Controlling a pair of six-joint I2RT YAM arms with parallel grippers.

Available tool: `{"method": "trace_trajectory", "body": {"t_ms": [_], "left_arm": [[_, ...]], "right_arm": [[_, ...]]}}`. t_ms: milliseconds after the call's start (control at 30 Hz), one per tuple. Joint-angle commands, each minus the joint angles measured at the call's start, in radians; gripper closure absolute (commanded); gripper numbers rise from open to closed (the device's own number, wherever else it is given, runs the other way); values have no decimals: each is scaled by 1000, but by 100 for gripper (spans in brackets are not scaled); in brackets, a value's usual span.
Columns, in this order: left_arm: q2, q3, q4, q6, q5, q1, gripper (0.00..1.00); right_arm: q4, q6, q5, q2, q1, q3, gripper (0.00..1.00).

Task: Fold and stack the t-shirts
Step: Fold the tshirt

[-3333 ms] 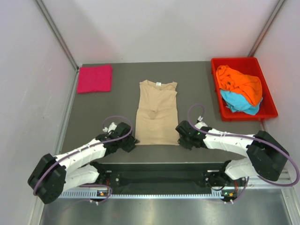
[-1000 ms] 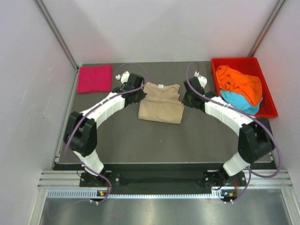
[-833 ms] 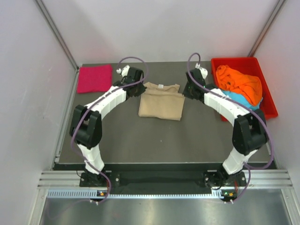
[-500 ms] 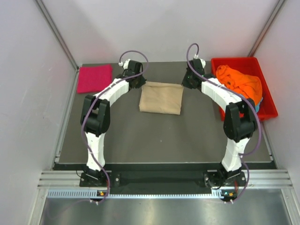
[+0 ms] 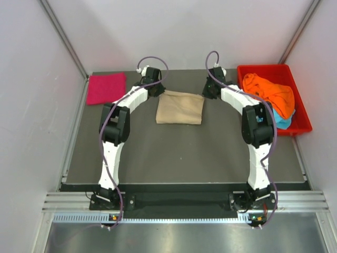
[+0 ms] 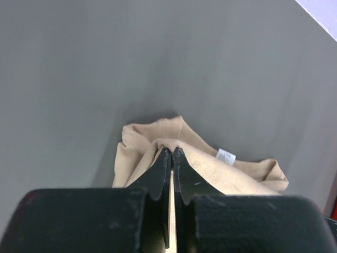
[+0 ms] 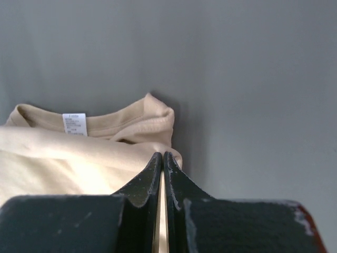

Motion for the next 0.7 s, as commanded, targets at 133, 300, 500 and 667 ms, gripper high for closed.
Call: {"method": "trace_trajectory", "body": {"t_ms": [133, 300, 500, 667], "left_arm": [[45, 89, 73, 30, 3, 23, 81], [-15, 85, 44, 123, 28, 43, 48], [-179, -114, 100, 201, 89, 35, 49], [-201, -220, 192, 253, 256, 31, 52]], "right_arm": [[127, -76, -88, 68, -31, 108, 87], [104, -163, -160, 51, -35, 94, 62], [161, -191, -272, -159, -37, -164, 31], [147, -229, -370, -234, -35, -257, 22]]}}
